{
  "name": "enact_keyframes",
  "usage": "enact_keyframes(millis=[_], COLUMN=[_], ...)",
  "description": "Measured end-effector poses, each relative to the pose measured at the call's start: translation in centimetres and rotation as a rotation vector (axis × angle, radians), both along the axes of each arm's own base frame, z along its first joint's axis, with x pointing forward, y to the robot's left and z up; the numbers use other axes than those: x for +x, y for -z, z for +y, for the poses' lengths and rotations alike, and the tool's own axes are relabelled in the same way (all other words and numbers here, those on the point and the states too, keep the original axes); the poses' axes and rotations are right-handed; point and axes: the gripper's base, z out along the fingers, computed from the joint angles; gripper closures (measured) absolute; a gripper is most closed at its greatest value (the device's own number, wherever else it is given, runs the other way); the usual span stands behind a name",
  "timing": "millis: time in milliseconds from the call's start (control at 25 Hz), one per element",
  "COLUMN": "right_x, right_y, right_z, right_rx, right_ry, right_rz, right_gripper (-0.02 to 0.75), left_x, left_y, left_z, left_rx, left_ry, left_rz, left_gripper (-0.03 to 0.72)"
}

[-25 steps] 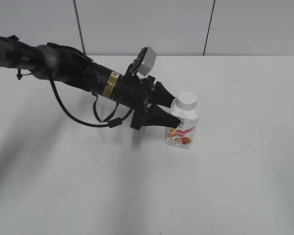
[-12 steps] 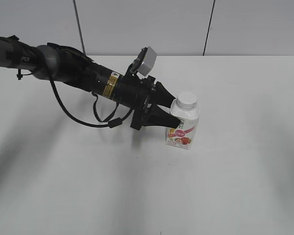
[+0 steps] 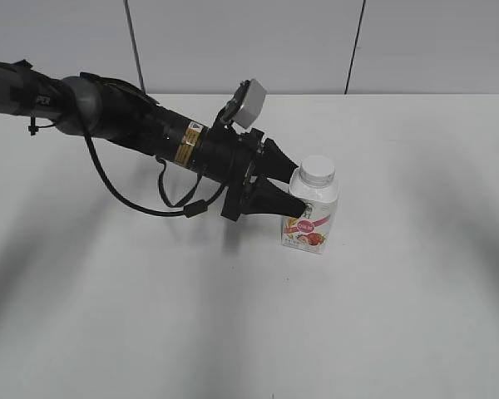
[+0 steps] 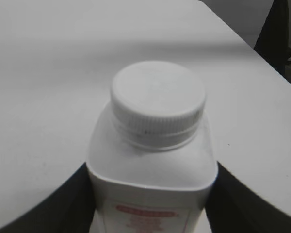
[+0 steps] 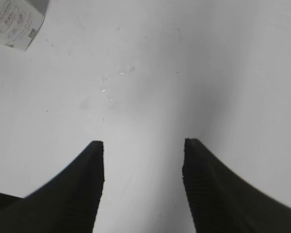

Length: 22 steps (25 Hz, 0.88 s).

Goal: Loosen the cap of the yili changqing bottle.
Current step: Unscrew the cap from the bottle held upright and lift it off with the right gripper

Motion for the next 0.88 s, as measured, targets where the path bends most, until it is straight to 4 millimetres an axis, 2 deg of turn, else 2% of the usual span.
enact_keyframes(millis=[120, 320, 440, 520, 720, 880], right_x=[2.0, 4.4, 5.2, 5.7, 7.0, 7.6], right_y=[0.0, -0.2, -0.5, -0.7, -0.1, 0.7], right_z=[1.2, 4.8, 7.4, 8.7, 10.7, 12.3], right_rx=[-0.009, -0.028, -0.061, -0.070, -0.047, -0.078], right_ry=[-0.087, -0.258, -0.436, -0.496, -0.545, -0.719], right_rz=[0.057, 0.052, 0.011, -0.008, -0.003, -0.029], right_gripper=[0.320, 0.320, 0.320, 0.320, 0.320, 0.296], left_x=[0.0, 0.0, 0.0, 0.0, 0.0, 0.0], left_y=[0.0, 0.0, 0.0, 0.0, 0.0, 0.0], left_z=[0.0, 0.0, 0.0, 0.0, 0.0, 0.0], left_rx=[0.000, 0.000, 0.000, 0.000, 0.000, 0.000], left_ry=[0.000, 0.001, 0.001, 0.001, 0.001, 0.001], left_rz=[0.000, 0.000, 0.000, 0.000, 0.000, 0.000], left_gripper=[0.273, 0.273, 0.273, 0.273, 0.274, 0.274])
